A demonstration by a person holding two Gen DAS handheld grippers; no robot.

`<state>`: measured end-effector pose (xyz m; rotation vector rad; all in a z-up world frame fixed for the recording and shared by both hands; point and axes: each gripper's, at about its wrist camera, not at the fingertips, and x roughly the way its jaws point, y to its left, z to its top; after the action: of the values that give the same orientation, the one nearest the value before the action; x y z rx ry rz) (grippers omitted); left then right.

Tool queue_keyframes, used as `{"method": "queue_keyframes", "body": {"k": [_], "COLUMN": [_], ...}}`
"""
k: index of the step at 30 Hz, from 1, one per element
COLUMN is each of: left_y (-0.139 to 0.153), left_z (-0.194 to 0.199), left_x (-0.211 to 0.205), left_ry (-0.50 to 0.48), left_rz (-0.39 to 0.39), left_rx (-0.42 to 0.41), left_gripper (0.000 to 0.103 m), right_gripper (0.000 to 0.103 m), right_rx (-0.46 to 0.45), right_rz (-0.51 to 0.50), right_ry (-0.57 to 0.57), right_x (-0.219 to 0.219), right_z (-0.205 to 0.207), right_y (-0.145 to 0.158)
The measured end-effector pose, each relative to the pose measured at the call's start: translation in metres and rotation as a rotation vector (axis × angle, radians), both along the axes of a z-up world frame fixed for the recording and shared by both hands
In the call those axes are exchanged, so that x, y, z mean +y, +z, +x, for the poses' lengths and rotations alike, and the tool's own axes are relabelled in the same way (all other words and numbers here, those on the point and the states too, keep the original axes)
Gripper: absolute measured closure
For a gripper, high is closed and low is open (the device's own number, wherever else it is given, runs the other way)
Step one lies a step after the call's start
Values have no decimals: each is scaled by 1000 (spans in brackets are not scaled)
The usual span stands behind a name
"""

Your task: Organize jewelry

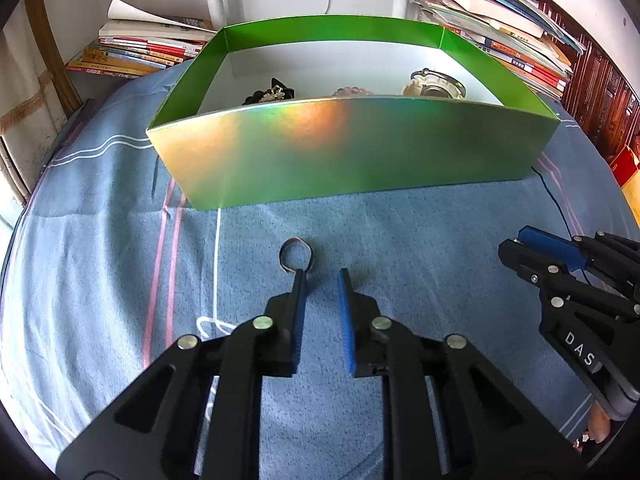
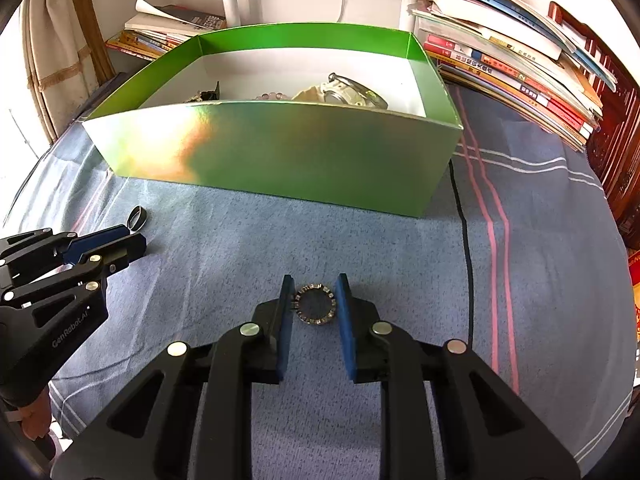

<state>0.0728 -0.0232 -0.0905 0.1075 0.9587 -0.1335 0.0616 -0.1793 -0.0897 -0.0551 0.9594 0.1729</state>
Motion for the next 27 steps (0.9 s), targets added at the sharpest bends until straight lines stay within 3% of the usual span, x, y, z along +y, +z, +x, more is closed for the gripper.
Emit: {"method": "queue_keyframes", "body": {"k": [11, 17, 19, 23, 27], "left_y": [0, -1, 0, 0, 0], "left_z": [-10, -8, -9, -2, 14], "left_x": [20, 23, 22, 20, 14], "left_ry": [11, -4, -12, 13, 23], "left_rz": [-72, -113, -121, -86, -46], "left_rx": [13, 25, 28, 24, 4], "left_gripper": [88, 79, 68, 65, 69], "right_gripper": [82, 82, 81, 81, 81], "right_rx": [3, 2, 1, -4, -6], "right_rz": [0, 4, 5, 6, 13], "right_ry": [6, 7, 7, 13, 16], "right_x": [-1, -1, -1, -2, -3], "right_z": [-1, -2, -2, -3, -5], "right_y": [-1, -1, -1, -1, -1]}}
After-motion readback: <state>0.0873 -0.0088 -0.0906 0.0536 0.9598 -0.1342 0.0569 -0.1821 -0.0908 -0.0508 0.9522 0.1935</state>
